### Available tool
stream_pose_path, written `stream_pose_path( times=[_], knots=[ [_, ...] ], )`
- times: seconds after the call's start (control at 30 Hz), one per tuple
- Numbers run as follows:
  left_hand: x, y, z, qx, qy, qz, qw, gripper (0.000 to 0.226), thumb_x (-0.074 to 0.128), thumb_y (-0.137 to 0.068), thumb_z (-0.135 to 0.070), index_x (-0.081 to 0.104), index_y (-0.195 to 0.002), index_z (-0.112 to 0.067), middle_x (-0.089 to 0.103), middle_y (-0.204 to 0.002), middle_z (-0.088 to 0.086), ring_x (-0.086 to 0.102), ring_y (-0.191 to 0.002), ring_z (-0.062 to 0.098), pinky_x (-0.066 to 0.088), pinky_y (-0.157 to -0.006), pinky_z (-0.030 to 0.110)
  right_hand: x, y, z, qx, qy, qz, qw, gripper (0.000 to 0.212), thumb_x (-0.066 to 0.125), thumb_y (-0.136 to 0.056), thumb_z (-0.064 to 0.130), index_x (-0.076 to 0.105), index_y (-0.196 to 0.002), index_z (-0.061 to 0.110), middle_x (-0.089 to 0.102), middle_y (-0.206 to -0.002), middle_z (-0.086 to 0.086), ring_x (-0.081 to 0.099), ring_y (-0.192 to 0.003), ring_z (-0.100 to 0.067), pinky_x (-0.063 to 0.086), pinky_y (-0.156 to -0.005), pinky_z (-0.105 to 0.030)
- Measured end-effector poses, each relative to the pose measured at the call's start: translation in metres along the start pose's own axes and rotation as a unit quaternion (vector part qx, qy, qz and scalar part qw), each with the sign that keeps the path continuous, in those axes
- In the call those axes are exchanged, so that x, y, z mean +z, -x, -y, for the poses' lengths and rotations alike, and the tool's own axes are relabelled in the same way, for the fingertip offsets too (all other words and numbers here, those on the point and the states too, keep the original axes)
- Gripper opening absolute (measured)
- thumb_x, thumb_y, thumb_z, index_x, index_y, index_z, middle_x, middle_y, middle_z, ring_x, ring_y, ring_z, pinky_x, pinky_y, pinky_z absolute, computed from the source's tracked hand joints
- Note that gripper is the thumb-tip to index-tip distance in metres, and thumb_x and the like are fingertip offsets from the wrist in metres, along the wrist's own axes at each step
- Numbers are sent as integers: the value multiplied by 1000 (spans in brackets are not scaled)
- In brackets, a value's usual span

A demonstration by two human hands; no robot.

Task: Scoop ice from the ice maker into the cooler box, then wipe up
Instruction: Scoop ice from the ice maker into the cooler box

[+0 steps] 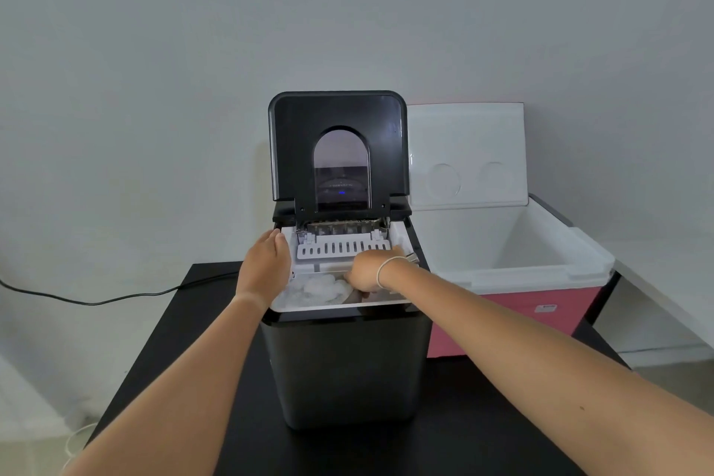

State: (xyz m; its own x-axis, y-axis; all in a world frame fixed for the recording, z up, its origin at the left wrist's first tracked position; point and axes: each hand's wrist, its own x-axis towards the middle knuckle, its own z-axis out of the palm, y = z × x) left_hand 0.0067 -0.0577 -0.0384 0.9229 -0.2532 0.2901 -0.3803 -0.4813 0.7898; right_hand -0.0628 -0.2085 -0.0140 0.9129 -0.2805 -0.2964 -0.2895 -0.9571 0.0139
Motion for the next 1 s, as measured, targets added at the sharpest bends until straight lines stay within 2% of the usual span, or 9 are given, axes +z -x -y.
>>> stream_pose_path(
  times=[0.1,0.2,0.27,0.33,0.43,0.57,0.7,0.9,1.0],
  knots=[
    [2,1,-3,0,0,1,1000,34,26,-98,-16,38,-67,-9,46,-68,8,43,-62,17,35,-57,25,-3,4,-10,18,-16,1,1000,30,39,-94,20,53,-68,15,56,-75,-4,49,-74,-20,29,-95,-42],
    [1,2,1,-8,0,2,1000,33,26,-97,-17,38,-69,-6,47,-70,10,44,-63,17,35,-59,26,1,8,-11,32,0,-3,999,21,37,-95,19,54,-83,13,60,-107,-9,51,-108,-27,19,-110,-46],
    [1,3,1,-8,-1,3,1000,32,26,-97,-17,37,-69,-6,46,-68,10,42,-62,18,35,-59,27,3,12,-12,30,-3,-8,1000,23,35,-96,19,52,-83,13,60,-112,-8,49,-118,-27,17,-110,-46],
    [1,3,0,-4,-5,3,1000,32,26,-97,-16,36,-68,-7,45,-67,9,42,-62,18,34,-58,27,0,12,-13,31,-26,-3,999,25,33,-97,22,53,-85,13,64,-107,-7,52,-110,-26,20,-110,-45],
    [1,3,0,-9,-2,4,1000,33,26,-98,-17,37,-68,-7,46,-67,9,43,-63,20,34,-58,28,-2,12,-15,35,-49,-9,998,33,33,-99,25,52,-74,12,57,-76,-3,51,-81,-21,30,-104,-42],
    [1,3,0,-15,0,1,1000,34,26,-98,-19,35,-67,-7,43,-65,10,40,-61,20,32,-57,31,-2,15,-18,37,-62,-14,997,29,32,-98,21,58,-88,13,57,-83,-3,51,-81,-22,31,-90,-39],
    [1,3,0,-13,-4,0,1000,34,26,-98,-19,36,-68,-6,44,-65,11,40,-60,20,32,-56,32,-5,17,-22,48,-90,-1,995,37,34,-99,20,47,-65,12,48,-63,-3,44,-56,-17,31,-82,-36],
    [1,2,0,-14,-6,-6,1000,36,25,-99,-20,36,-68,-5,43,-64,10,40,-61,20,33,-58,30,-1,6,-35,88,-169,5,982,35,37,-96,24,52,-66,14,55,-68,-2,48,-63,-20,33,-89,-39],
    [2,2,3,-19,-7,-9,1000,37,25,-99,-21,40,-71,-2,46,-67,13,42,-66,23,33,-59,28,-1,4,-37,91,-206,7,974,34,38,-95,28,53,-68,15,67,-85,-5,51,-70,-21,35,-96,-40]
  ],
)
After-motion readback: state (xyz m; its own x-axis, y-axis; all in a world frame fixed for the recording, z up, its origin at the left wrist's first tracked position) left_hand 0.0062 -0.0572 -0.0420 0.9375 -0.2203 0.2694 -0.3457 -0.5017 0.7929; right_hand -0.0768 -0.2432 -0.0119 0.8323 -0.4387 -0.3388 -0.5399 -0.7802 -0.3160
